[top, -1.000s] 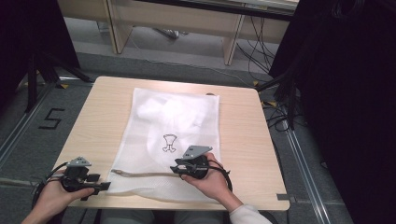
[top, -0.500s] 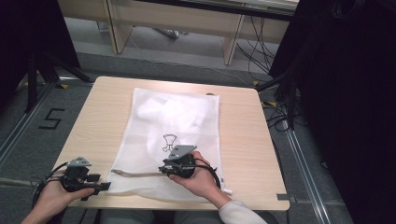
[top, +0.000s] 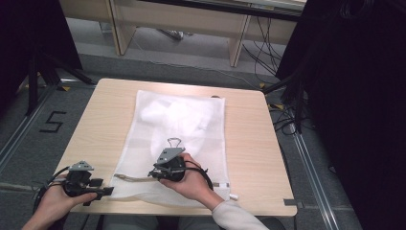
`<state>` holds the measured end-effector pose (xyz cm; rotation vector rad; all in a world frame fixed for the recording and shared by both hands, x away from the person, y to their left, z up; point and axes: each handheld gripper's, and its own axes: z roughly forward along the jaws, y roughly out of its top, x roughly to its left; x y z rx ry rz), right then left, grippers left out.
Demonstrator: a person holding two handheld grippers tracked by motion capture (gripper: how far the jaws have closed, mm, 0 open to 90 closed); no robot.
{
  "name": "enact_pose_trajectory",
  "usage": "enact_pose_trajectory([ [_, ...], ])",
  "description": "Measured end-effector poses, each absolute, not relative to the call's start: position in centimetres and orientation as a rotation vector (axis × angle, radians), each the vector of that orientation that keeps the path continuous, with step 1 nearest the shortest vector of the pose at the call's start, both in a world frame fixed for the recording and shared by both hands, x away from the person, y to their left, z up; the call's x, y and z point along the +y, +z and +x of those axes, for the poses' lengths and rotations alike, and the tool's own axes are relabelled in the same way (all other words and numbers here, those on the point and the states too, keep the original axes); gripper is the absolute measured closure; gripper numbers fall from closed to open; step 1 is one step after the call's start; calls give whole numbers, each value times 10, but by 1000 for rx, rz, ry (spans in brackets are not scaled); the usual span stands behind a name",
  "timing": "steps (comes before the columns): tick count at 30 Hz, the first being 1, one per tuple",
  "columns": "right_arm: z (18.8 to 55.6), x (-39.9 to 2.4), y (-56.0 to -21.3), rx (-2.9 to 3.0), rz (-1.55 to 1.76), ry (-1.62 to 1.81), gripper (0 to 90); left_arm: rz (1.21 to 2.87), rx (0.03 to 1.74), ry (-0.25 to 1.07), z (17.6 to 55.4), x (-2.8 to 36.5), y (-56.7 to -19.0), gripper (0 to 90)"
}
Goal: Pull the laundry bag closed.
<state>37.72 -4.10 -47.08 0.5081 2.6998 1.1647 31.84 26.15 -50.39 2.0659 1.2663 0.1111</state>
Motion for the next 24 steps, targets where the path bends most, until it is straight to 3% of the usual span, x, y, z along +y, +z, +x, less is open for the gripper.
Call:
enact_pose_trajectory([
  [24,382,12,-478,2757,461,1151,690,2069,1261,105,319,263,-504,383],
])
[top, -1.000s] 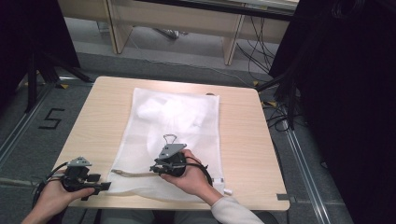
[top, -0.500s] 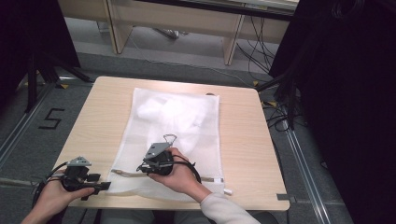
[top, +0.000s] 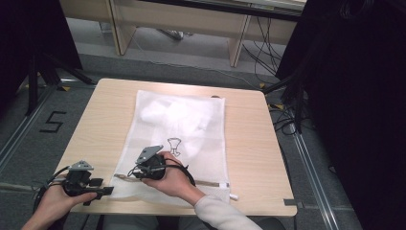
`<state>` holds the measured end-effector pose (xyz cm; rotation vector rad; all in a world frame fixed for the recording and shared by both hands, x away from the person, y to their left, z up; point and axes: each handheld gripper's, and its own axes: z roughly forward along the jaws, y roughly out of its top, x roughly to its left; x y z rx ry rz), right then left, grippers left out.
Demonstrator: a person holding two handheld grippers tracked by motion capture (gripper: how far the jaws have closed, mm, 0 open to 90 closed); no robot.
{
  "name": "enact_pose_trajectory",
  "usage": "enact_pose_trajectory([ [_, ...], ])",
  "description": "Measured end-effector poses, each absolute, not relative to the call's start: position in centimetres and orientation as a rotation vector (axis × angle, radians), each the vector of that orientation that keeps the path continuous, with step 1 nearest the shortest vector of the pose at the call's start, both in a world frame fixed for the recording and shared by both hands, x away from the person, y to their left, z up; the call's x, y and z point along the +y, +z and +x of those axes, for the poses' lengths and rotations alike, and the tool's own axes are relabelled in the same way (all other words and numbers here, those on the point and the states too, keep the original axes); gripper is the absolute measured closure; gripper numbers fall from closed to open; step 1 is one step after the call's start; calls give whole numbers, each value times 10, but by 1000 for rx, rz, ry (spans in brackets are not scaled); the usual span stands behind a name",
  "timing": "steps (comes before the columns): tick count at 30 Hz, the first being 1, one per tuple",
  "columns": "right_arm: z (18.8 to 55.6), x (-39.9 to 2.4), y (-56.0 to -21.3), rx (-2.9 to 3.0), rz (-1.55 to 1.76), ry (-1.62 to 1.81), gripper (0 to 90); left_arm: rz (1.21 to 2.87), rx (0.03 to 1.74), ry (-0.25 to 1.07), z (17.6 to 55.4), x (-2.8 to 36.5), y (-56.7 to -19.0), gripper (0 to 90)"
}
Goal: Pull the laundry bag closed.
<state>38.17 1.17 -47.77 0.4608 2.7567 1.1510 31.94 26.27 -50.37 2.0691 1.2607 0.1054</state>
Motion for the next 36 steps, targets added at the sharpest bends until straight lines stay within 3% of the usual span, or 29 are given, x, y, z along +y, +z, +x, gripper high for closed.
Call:
enact_pose_trajectory([
  [10,383,34,-483,2798,455,1116,742,2066,1260,105,319,263,-504,383],
  [36,391,68,-498,2891,537,1034,756,2068,1261,108,320,262,-504,389],
])
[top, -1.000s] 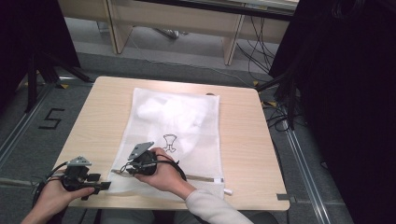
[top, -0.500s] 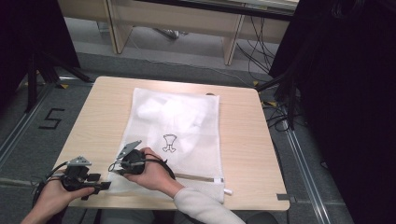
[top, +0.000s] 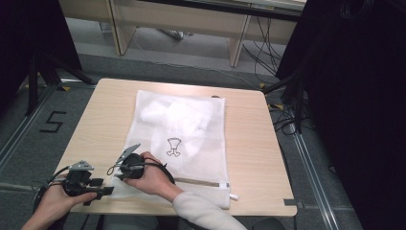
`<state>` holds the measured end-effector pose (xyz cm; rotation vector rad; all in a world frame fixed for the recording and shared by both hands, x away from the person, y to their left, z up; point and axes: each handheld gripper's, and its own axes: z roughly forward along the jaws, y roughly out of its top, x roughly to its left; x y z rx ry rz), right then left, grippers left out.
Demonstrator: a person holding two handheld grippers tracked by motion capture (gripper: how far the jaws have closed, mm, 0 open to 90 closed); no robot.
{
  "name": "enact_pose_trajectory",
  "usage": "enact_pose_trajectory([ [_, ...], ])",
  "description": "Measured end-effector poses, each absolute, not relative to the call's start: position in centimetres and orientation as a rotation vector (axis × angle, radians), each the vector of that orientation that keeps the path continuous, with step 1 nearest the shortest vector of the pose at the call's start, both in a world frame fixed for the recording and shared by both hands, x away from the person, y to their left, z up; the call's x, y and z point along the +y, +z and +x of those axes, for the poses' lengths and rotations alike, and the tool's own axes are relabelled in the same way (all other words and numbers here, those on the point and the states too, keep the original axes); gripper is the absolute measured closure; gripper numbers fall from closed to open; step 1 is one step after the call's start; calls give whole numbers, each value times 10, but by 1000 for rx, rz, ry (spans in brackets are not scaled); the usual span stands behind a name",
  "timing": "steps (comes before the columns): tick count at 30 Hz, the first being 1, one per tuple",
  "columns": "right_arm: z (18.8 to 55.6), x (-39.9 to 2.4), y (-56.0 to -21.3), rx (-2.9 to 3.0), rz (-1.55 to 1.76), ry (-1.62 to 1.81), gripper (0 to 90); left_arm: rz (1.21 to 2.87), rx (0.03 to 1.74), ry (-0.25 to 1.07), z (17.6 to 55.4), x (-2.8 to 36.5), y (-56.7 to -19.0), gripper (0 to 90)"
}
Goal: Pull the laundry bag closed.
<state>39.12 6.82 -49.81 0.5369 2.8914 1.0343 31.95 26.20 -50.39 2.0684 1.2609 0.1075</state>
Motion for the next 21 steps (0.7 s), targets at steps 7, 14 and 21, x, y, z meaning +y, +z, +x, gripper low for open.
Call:
enact_pose_trajectory([
  [7,392,71,-500,2898,537,1019,768,2067,1260,106,319,262,-504,392],
  [14,392,73,-500,2892,492,1015,820,2067,1243,94,319,262,-503,399],
  [21,389,71,-491,2874,484,1023,822,2039,1250,70,319,262,-502,442],
])
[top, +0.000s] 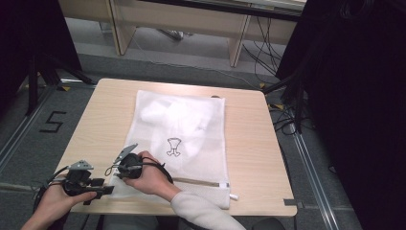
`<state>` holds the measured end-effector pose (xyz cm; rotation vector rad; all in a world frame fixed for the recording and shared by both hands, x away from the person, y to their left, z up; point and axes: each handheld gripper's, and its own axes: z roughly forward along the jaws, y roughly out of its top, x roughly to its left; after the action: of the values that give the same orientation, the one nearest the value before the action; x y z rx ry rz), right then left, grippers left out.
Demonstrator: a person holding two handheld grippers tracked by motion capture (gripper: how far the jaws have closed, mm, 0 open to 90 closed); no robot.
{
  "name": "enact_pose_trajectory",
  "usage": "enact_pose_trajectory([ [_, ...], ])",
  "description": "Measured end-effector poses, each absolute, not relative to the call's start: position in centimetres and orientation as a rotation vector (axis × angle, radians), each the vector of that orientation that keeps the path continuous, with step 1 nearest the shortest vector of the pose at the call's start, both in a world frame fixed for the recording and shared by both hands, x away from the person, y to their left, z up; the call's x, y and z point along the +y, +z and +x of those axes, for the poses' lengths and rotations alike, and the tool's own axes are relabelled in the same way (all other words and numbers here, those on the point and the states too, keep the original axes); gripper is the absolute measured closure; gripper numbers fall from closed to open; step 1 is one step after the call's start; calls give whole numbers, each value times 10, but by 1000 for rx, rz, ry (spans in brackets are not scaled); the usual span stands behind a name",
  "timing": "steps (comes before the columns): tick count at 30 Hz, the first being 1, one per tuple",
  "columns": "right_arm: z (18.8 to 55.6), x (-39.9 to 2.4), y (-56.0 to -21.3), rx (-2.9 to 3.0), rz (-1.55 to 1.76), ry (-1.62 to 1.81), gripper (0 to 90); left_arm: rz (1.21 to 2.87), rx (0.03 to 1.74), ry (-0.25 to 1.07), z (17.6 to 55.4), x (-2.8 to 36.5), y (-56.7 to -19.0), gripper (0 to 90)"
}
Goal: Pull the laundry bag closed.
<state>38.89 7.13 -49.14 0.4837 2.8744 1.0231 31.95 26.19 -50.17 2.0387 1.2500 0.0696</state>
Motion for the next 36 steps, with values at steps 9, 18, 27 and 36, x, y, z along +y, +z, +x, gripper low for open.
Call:
enact_pose_trajectory([
  [9,386,67,-476,2850,443,1052,822,1950,1254,42,321,259,-501,501],
  [18,383,66,-471,2839,445,1054,822,1930,1251,1,330,254,-502,601],
  [27,382,66,-466,2850,448,1054,822,1968,1248,-22,332,254,-501,710],
  [36,382,65,-465,2849,438,1058,823,1969,1269,-8,332,253,-498,845],
])
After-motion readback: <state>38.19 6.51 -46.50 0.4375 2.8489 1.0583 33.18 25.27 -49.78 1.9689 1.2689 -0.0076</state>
